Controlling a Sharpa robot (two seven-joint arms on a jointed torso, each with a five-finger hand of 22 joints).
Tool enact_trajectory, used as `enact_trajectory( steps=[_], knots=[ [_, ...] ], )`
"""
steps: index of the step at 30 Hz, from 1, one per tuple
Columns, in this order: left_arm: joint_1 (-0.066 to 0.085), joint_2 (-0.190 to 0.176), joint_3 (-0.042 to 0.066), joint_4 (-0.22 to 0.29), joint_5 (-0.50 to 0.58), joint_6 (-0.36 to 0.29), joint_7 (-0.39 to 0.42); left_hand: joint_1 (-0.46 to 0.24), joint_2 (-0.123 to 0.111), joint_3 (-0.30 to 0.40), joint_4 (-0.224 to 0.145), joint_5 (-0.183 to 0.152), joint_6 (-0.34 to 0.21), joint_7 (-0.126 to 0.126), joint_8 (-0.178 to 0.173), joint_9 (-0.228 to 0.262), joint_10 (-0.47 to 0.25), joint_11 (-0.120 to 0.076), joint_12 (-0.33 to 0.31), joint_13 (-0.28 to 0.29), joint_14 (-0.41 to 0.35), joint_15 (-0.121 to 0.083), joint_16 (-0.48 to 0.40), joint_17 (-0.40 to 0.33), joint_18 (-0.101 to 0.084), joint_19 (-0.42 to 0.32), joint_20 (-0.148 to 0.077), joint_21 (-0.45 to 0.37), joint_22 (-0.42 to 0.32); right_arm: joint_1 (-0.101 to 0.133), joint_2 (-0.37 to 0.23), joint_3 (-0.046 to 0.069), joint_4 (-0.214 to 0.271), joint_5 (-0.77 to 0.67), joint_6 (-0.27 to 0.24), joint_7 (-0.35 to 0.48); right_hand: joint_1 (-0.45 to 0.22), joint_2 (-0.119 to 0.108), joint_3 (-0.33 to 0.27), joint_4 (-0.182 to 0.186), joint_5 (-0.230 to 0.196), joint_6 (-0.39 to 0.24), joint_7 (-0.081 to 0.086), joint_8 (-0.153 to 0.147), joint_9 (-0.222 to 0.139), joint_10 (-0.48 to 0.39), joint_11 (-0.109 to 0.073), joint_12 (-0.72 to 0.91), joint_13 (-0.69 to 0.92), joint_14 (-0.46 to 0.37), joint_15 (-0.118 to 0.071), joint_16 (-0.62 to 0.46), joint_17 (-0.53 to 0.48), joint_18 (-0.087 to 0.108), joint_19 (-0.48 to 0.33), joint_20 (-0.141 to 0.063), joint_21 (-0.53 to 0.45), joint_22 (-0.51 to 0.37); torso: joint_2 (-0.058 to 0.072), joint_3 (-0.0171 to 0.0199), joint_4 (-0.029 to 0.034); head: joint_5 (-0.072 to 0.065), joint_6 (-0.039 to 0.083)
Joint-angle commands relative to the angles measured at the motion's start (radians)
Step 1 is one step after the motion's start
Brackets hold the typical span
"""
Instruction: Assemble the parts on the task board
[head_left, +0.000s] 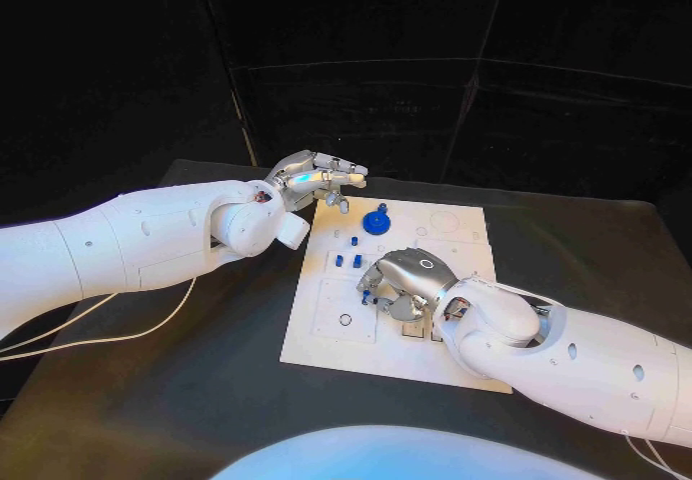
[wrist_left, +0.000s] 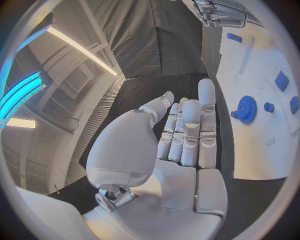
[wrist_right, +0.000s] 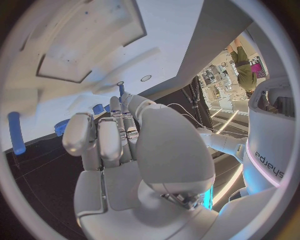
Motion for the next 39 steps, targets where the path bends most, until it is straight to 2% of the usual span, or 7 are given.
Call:
enact_trajectory(
  steps=[1,34,35,39],
  knots=[
    [0.002,0.001,0.001,0.0,0.005,0.013,0.016,0.005,0.003,-0.003,-0.005,-0.004,0.003,0.005,0.003,0.0,-0.007,0.002,0.005,0.001,-0.009,-0.001,-0.005,-0.001,0.013,-0.006,0.0,-0.005,-0.001,0.001,0.002,0.0,-0.001,-0.007,0.016,0.007,-0.012,-0.002,-0.002,-0.002,-0.002,0.006,0.004,-0.006,0.001,0.004,0.003,-0.004,-0.001,0.033,-0.003,0.006,-0.002,-0.007,0.005,0.0,0.001,-0.001,0.0,0.0002,0.0004,0.0,-0.003],
    [0.002,0.002,0.001,0.0,0.005,0.017,0.009,0.005,0.003,-0.004,-0.005,-0.004,0.003,0.005,0.003,-0.001,-0.007,0.002,0.005,0.001,-0.009,-0.001,-0.005,-0.002,0.013,-0.006,0.0,-0.006,-0.001,-0.005,0.021,-0.004,-0.023,-0.007,0.065,0.004,-0.022,-0.006,-0.006,-0.004,-0.009,0.002,0.004,-0.009,0.0,0.002,0.004,-0.008,-0.003,0.033,-0.003,0.007,-0.003,-0.007,0.003,0.001,-0.001,-0.003,0.0,-0.0001,-0.0005,-0.001,-0.01],
    [0.002,0.001,0.001,0.001,0.005,0.017,0.009,0.005,0.003,-0.004,-0.005,-0.004,0.003,0.005,0.003,-0.001,-0.007,0.002,0.005,0.001,-0.009,-0.001,-0.005,-0.002,0.013,-0.006,0.0,-0.006,-0.001,-0.006,0.021,-0.004,-0.023,-0.008,0.061,0.003,-0.023,-0.007,-0.007,-0.004,-0.011,0.0,0.005,-0.011,-0.001,0.001,0.004,-0.009,-0.003,0.033,-0.002,0.007,-0.003,-0.006,0.002,0.001,-0.002,-0.005,0.001,-0.0001,-0.0007,-0.001,-0.01],
    [0.002,0.001,0.001,0.001,0.005,0.018,0.007,0.004,0.004,-0.005,-0.004,-0.004,0.0,0.007,0.002,-0.001,-0.011,0.003,0.006,0.0,-0.01,0.0,-0.005,-0.003,0.013,-0.007,0.0,-0.007,-0.002,-0.006,0.021,-0.005,-0.023,-0.011,0.029,-0.005,-0.041,-0.019,-0.008,-0.004,-0.014,-0.058,0.026,-0.036,-0.009,-0.048,0.024,-0.036,-0.015,0.03,0.013,0.006,-0.008,-0.003,-0.012,0.01,-0.014,-0.025,0.0,-0.0004,-0.0005,-0.004,-0.005]
  ],
)
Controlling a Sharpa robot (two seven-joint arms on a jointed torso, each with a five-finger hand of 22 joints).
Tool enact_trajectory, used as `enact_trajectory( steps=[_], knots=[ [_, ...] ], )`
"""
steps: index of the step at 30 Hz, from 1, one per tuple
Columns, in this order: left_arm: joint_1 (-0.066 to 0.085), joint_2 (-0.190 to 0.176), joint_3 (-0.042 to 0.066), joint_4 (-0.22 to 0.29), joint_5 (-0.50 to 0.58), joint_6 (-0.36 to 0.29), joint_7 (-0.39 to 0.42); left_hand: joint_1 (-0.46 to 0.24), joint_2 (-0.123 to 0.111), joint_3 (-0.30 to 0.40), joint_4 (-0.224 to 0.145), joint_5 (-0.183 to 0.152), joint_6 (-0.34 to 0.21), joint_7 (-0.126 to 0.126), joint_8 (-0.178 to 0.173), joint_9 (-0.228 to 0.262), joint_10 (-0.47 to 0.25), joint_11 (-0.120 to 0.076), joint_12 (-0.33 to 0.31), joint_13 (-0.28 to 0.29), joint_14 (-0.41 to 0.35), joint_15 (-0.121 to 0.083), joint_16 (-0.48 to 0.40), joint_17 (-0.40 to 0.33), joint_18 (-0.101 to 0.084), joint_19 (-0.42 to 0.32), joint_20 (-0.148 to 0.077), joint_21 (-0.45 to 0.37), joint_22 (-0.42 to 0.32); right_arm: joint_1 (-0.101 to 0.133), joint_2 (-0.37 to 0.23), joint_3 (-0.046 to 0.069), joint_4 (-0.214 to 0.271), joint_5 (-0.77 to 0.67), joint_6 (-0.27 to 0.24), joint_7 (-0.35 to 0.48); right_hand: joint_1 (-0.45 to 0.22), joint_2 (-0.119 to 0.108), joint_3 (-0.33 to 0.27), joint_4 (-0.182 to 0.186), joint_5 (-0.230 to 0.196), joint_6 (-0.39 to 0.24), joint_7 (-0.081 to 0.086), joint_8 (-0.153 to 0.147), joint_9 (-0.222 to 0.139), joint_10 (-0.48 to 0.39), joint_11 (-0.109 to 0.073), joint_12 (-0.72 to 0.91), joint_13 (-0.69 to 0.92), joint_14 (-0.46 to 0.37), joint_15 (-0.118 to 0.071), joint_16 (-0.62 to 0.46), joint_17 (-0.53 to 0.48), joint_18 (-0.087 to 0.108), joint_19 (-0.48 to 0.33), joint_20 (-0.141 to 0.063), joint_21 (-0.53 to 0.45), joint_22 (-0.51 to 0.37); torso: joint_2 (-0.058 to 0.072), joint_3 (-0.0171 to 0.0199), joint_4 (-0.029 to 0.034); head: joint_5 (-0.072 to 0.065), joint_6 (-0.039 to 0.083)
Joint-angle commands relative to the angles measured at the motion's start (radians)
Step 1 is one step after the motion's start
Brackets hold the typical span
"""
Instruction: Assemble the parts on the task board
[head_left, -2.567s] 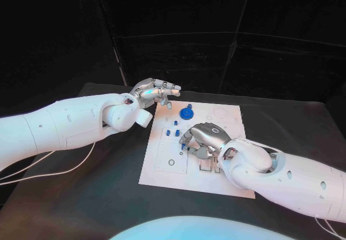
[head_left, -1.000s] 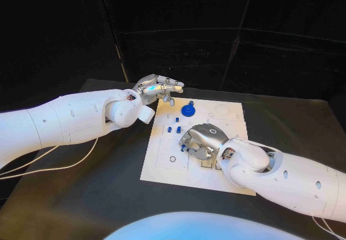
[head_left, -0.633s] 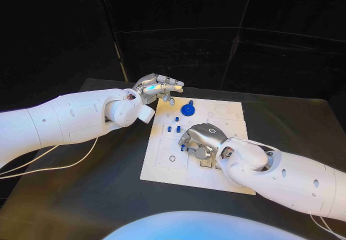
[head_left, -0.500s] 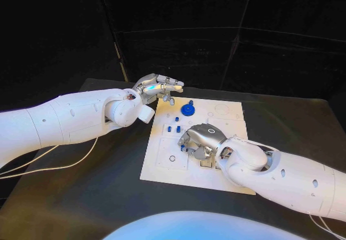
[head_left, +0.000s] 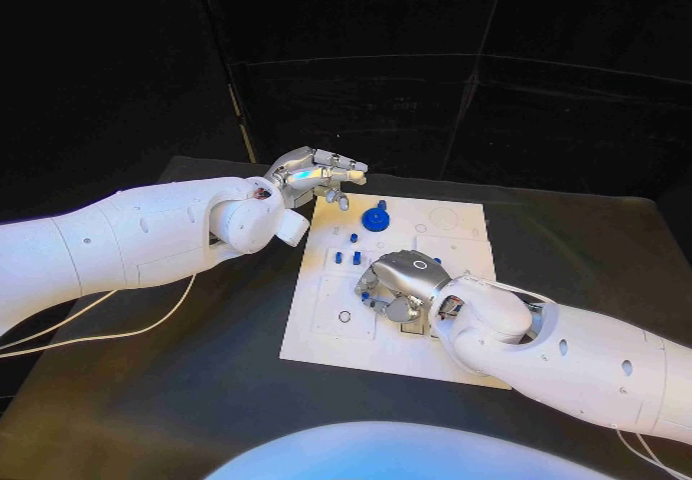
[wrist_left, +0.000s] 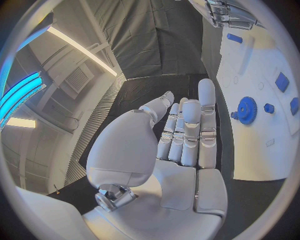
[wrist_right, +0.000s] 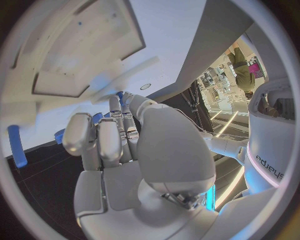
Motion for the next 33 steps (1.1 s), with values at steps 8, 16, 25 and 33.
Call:
enact_trajectory(
  steps=[8,16,25,33],
  knots=[
    [0.002,-0.001,0.001,0.001,0.004,0.016,0.003,0.004,0.004,-0.004,-0.002,-0.004,0.0,0.007,0.002,-0.001,-0.008,0.0,0.006,0.0,-0.008,0.002,-0.004,-0.001,0.013,-0.007,0.0,-0.007,-0.002,-0.001,-0.006,-0.001,0.003,-0.01,-0.069,-0.012,-0.044,-0.029,-0.036,-0.004,0.001,-0.147,0.033,-0.011,-0.004,-0.175,0.041,-0.055,-0.011,0.003,0.04,-0.06,-0.089,0.024,-0.092,0.038,-0.093,-0.148,-0.001,-0.0001,0.0005,-0.005,0.008],
    [0.002,-0.002,0.001,-0.001,0.004,0.015,0.003,0.003,0.004,-0.005,-0.001,-0.004,-0.003,0.008,0.001,-0.002,-0.01,0.001,0.005,0.0,-0.009,0.003,-0.005,-0.003,0.013,-0.007,0.001,-0.007,-0.002,-0.004,-0.057,0.0,0.068,-0.004,-0.125,0.002,-0.047,-0.023,-0.063,-0.007,0.027,-0.136,0.035,-0.002,0.002,-0.191,0.043,-0.027,-0.006,0.003,0.042,-0.063,-0.098,0.024,-0.09,0.041,-0.101,-0.155,-0.003,0.0006,-0.0016,-0.009,0.016],
    [0.002,-0.003,0.001,-0.006,0.004,0.006,0.009,0.003,0.006,-0.005,-0.001,-0.004,-0.004,0.008,0.001,-0.002,-0.011,0.001,0.006,0.0,-0.009,0.003,-0.004,-0.002,0.013,-0.007,0.001,-0.008,-0.002,0.018,-0.185,0.035,0.159,0.114,-0.133,0.011,-0.056,-0.018,-0.083,-0.001,0.054,-0.112,0.021,0.001,0.003,-0.163,0.03,0.02,-0.003,0.004,0.032,-0.065,-0.104,0.021,-0.073,0.034,-0.094,-0.141,-0.002,-0.0009,-0.0003,-0.028,0.037],
    [0.002,-0.003,0.001,-0.004,0.004,0.004,0.012,0.004,0.006,-0.005,-0.001,-0.004,-0.004,0.008,0.001,-0.002,-0.011,0.001,0.006,0.0,-0.009,0.003,-0.004,-0.002,0.013,-0.007,0.001,-0.008,-0.002,0.098,-0.259,0.051,0.126,0.181,0.005,-0.04,-0.081,-0.035,-0.161,0.011,0.045,-0.155,0.001,-0.009,-0.001,-0.198,0.018,0.031,-0.01,0.002,0.023,-0.076,-0.121,0.024,-0.082,0.025,-0.111,-0.164,-0.001,-0.0016,0.0004,-0.052,0.055]
  ],
)
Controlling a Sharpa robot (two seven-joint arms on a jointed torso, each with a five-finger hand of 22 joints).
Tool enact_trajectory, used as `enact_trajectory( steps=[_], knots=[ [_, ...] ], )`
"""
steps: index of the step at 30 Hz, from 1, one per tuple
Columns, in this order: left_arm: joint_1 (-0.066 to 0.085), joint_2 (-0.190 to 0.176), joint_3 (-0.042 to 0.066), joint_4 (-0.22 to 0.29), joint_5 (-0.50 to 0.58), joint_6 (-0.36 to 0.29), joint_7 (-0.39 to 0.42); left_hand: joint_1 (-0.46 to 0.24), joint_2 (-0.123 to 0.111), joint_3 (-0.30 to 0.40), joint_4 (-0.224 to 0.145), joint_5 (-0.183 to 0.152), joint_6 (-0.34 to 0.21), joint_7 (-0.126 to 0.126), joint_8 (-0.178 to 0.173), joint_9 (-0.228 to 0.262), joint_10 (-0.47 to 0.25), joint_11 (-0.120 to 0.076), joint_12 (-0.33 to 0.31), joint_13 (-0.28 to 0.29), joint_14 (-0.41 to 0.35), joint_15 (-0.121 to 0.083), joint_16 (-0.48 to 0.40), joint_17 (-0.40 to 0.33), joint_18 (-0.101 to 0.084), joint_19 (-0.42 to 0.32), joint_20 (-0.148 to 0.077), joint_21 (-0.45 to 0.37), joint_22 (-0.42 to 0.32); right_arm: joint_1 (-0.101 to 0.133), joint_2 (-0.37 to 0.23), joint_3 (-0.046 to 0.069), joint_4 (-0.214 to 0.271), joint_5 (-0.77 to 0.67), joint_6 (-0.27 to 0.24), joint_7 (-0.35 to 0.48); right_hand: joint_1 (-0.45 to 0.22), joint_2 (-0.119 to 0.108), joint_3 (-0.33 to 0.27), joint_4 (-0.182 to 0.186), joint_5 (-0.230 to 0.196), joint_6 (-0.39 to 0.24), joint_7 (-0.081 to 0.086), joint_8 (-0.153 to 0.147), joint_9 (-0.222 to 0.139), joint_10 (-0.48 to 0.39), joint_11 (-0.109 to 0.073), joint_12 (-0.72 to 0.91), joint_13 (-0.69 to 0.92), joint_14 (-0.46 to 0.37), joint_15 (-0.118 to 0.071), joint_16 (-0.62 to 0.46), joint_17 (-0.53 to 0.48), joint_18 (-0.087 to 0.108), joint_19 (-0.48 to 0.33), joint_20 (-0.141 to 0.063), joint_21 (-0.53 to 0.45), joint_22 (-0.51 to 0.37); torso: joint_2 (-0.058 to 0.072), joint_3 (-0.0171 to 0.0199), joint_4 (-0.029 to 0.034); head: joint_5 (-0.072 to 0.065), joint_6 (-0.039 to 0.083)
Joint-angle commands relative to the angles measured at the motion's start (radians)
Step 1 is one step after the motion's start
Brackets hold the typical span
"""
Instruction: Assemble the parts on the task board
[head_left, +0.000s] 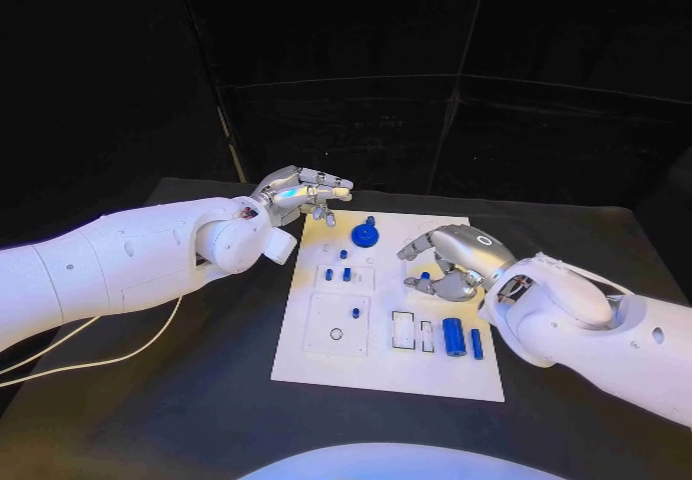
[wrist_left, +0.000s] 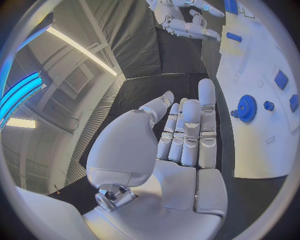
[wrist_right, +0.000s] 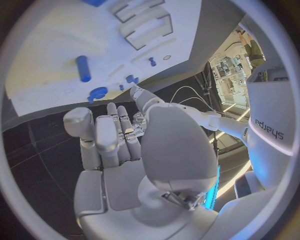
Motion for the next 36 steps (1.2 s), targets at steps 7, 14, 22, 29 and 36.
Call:
enact_trajectory(
  steps=[7,14,22,29,36],
  knots=[
    [0.002,0.002,0.001,0.003,0.004,0.002,0.016,0.004,0.006,-0.004,0.0,-0.004,0.0,0.005,0.001,-0.001,-0.008,-0.002,0.006,0.0,-0.004,0.001,-0.003,0.0,0.013,-0.007,0.001,-0.004,-0.001,0.038,-0.033,0.003,-0.036,0.033,0.145,-0.059,0.017,0.016,-0.122,0.013,-0.005,-0.028,-0.015,-0.004,0.001,-0.055,0.002,0.026,0.0,0.004,-0.007,-0.008,-0.01,0.01,-0.009,-0.007,-0.022,-0.025,0.002,0.0012,0.0002,-0.023,0.018],
    [0.001,0.006,0.001,0.002,0.004,0.005,0.017,0.004,0.006,-0.004,0.0,-0.004,0.0,0.005,0.001,-0.001,-0.008,-0.002,0.006,0.0,-0.004,0.001,-0.003,0.0,0.013,-0.007,0.001,-0.004,-0.001,0.042,-0.024,0.003,-0.054,0.001,0.202,-0.077,0.043,0.031,-0.152,0.012,-0.002,-0.026,-0.021,-0.003,0.002,-0.061,0.002,0.043,0.0,0.003,-0.008,-0.012,-0.017,0.01,-0.006,-0.008,-0.024,-0.026,0.003,-0.0003,0.0022,-0.028,0.021],
    [0.001,0.005,0.001,0.002,0.004,0.005,0.017,0.005,0.007,-0.004,0.0,-0.004,0.001,0.004,0.002,-0.001,-0.007,-0.003,0.008,0.0,-0.004,0.001,-0.003,-0.001,0.013,-0.007,0.001,-0.004,-0.001,0.042,-0.005,0.003,-0.065,-0.008,0.27,-0.091,0.064,0.055,-0.164,0.009,-0.001,-0.01,-0.018,0.001,0.004,-0.032,-0.006,0.071,0.001,0.001,-0.014,-0.021,-0.029,0.007,0.006,-0.012,-0.017,-0.015,0.003,0.0003,0.0012,-0.026,0.017],
    [0.002,0.007,0.001,0.002,0.004,0.007,0.017,0.005,0.007,-0.004,0.0,-0.004,0.001,0.004,0.002,-0.001,-0.007,-0.003,0.008,0.0,-0.004,0.001,-0.003,-0.001,0.013,-0.007,0.001,-0.004,-0.001,0.042,0.023,0.002,-0.089,-0.009,0.309,-0.092,0.08,0.084,-0.145,0.016,-0.008,0.034,-0.012,0.009,0.006,0.056,-0.017,0.086,-0.004,0.014,-0.024,0.003,-0.002,-0.002,0.037,-0.021,0.014,0.035,0.003,0.0007,0.0014,-0.024,0.012],
    [0.002,0.007,0.001,0.001,0.004,0.009,0.016,0.005,0.007,-0.004,0.0,-0.004,0.001,0.004,0.002,-0.001,-0.007,-0.003,0.008,0.0,-0.004,0.001,-0.003,-0.001,0.013,-0.007,0.001,-0.004,-0.001,0.041,0.042,0.002,-0.106,-0.01,0.324,-0.093,0.092,0.099,-0.108,0.025,-0.029,0.069,-0.011,0.012,0.005,0.111,-0.022,0.06,-0.005,0.018,-0.028,0.015,0.008,-0.008,0.054,-0.025,0.034,0.065,0.003,0.0006,0.002,-0.021,0.01]
  ],
)
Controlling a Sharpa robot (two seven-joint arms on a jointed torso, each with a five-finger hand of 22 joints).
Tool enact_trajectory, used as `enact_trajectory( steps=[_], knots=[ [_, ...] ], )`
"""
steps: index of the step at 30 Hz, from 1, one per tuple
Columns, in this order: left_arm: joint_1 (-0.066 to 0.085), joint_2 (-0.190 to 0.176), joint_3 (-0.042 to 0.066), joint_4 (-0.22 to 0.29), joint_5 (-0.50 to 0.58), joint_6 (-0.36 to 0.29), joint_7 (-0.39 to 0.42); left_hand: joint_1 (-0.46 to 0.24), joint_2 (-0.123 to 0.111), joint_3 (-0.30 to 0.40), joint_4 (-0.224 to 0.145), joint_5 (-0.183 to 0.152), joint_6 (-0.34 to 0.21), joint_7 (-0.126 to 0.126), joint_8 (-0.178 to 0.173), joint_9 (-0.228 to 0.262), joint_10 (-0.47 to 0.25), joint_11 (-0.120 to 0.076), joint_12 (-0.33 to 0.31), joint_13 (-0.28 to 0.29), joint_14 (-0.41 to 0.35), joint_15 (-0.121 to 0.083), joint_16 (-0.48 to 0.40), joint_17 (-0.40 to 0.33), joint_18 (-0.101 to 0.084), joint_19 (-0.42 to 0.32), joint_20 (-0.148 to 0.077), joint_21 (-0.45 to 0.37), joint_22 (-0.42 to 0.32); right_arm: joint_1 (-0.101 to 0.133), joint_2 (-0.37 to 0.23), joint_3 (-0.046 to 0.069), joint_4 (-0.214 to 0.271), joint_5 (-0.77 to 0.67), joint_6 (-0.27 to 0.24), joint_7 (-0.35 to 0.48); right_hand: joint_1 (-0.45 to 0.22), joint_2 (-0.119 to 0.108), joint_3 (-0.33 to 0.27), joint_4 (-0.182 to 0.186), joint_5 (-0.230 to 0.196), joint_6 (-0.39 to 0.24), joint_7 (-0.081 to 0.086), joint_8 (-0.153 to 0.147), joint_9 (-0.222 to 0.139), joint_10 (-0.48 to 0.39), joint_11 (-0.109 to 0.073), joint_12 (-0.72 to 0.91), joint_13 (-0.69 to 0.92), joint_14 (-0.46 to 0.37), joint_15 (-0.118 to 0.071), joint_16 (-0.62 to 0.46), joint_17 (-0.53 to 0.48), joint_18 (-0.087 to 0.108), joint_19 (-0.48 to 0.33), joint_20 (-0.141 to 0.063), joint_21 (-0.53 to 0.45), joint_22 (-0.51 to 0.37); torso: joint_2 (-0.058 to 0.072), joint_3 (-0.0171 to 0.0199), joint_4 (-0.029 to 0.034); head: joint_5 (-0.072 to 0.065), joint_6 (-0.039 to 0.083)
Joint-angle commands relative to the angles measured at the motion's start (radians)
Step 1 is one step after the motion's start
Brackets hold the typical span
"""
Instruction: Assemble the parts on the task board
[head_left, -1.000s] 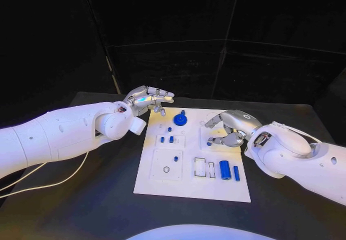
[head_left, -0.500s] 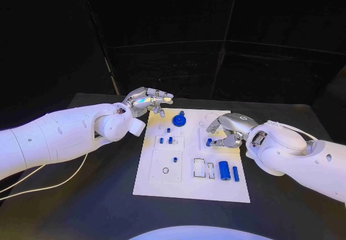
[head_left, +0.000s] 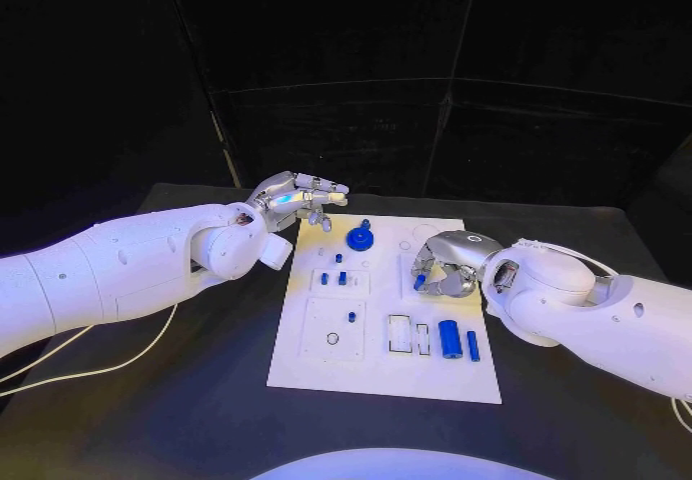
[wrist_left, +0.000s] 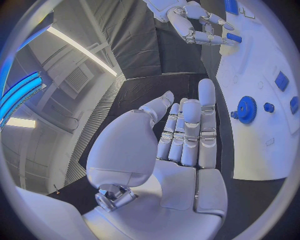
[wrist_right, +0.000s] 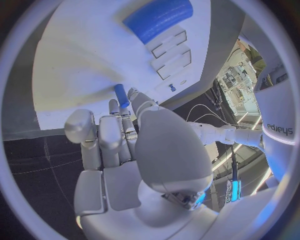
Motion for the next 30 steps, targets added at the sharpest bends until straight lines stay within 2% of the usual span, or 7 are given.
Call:
enact_trajectory(
  steps=[1,11,16,18,20,23,30],
  knots=[
    [0.002,0.001,0.001,0.0,0.004,0.009,0.014,0.005,0.007,-0.004,0.0,-0.004,0.001,0.004,0.002,-0.001,-0.007,-0.003,0.004,0.0,-0.004,0.001,-0.003,-0.001,0.013,-0.007,0.001,-0.004,-0.002,0.001,0.005,0.0,-0.004,-0.009,0.036,-0.007,0.001,0.013,0.015,0.003,-0.015,0.011,0.001,0.001,0.0,0.019,-0.001,-0.012,-0.001,0.018,-0.006,0.009,0.003,-0.008,0.01,-0.003,0.008,0.008,0.0,-0.0003,-0.0004,0.001,-0.002],
    [0.002,0.002,0.001,-0.001,0.004,0.012,0.013,0.005,0.007,-0.004,0.0,-0.004,0.001,0.004,0.002,-0.001,-0.007,-0.003,0.004,0.0,-0.004,0.001,-0.003,-0.001,0.013,-0.007,0.001,-0.004,-0.002,0.001,0.017,0.0,-0.016,-0.011,0.015,-0.022,0.017,0.027,0.064,0.007,-0.036,0.043,-0.002,0.002,0.0,0.066,-0.007,-0.042,0.0,0.02,-0.011,0.019,0.01,-0.011,0.017,-0.008,0.021,0.025,0.0,0.0003,-0.0004,0.001,-0.005],
    [0.002,0.001,0.001,-0.001,0.004,0.012,0.012,0.005,0.007,-0.004,0.0,-0.004,0.001,0.004,0.002,-0.001,-0.007,-0.003,0.004,0.0,-0.004,0.001,-0.003,-0.001,0.013,-0.007,0.001,-0.004,-0.002,0.0,0.015,0.0,-0.016,-0.028,-0.032,-0.028,0.053,0.045,0.129,-0.017,-0.054,0.074,-0.006,0.009,0.002,0.104,-0.014,-0.059,0.003,0.022,-0.018,0.028,0.016,-0.014,0.027,-0.014,0.035,0.047,-0.001,0.0001,-0.0005,0.001,-0.006],
    [0.002,0.0,0.001,-0.001,0.004,0.011,0.012,0.005,0.007,-0.004,0.0,-0.004,0.001,0.004,0.002,-0.001,-0.007,-0.003,0.004,0.0,-0.004,0.001,-0.003,-0.001,0.013,-0.007,0.001,-0.004,-0.002,0.0,0.012,0.0,-0.011,-0.035,-0.056,-0.025,0.073,0.047,0.16,-0.038,-0.061,0.091,-0.008,0.015,0.004,0.126,-0.017,-0.062,0.006,0.022,-0.022,0.028,0.013,-0.017,0.034,-0.018,0.045,0.062,-0.001,0.0001,-0.0014,0.002,-0.006],
    [0.002,0.0,0.001,-0.001,0.004,0.012,0.012,0.004,0.009,-0.005,0.001,-0.004,0.002,0.004,0.004,0.0,-0.006,-0.003,0.005,0.0,-0.005,0.001,-0.003,-0.002,0.013,-0.007,0.001,-0.005,-0.002,0.0,0.006,0.0,-0.002,-0.04,-0.08,-0.019,0.086,0.04,0.198,-0.064,-0.07,0.102,-0.005,0.017,0.004,0.144,-0.017,-0.071,0.007,0.021,-0.022,0.028,0.01,-0.018,0.037,-0.02,0.052,0.071,-0.001,0.0004,-0.002,0.003,-0.006],
    [0.001,0.0,0.001,-0.002,0.004,0.012,0.012,0.004,0.009,-0.005,0.001,-0.004,0.002,0.004,0.004,0.0,-0.006,-0.003,0.005,0.0,-0.005,0.001,-0.003,-0.002,0.013,-0.007,0.001,-0.005,-0.002,0.0,-0.006,0.0,0.015,-0.041,-0.1,-0.016,0.081,0.03,0.234,-0.082,-0.074,0.109,-0.005,0.016,0.003,0.159,-0.017,-0.085,0.008,0.021,-0.021,0.03,0.008,-0.019,0.037,-0.02,0.058,0.077,-0.001,0.0001,-0.0023,0.002,-0.006],
    [0.001,-0.001,0.001,-0.003,0.004,0.011,0.012,0.004,0.011,-0.005,0.002,-0.004,0.002,0.004,0.004,0.0,-0.006,-0.003,0.006,0.001,-0.005,0.001,-0.002,-0.002,0.013,-0.007,0.001,-0.005,-0.002,0.0,-0.045,0.001,0.079,0.008,-0.131,-0.01,0.047,0.008,0.271,-0.098,-0.082,0.115,-0.005,0.011,0.001,0.175,-0.018,-0.108,0.01,0.02,-0.021,0.032,0.004,-0.02,0.035,-0.019,0.064,0.083,-0.001,-0.001,-0.0013,-0.002,-0.003]
  ],
)
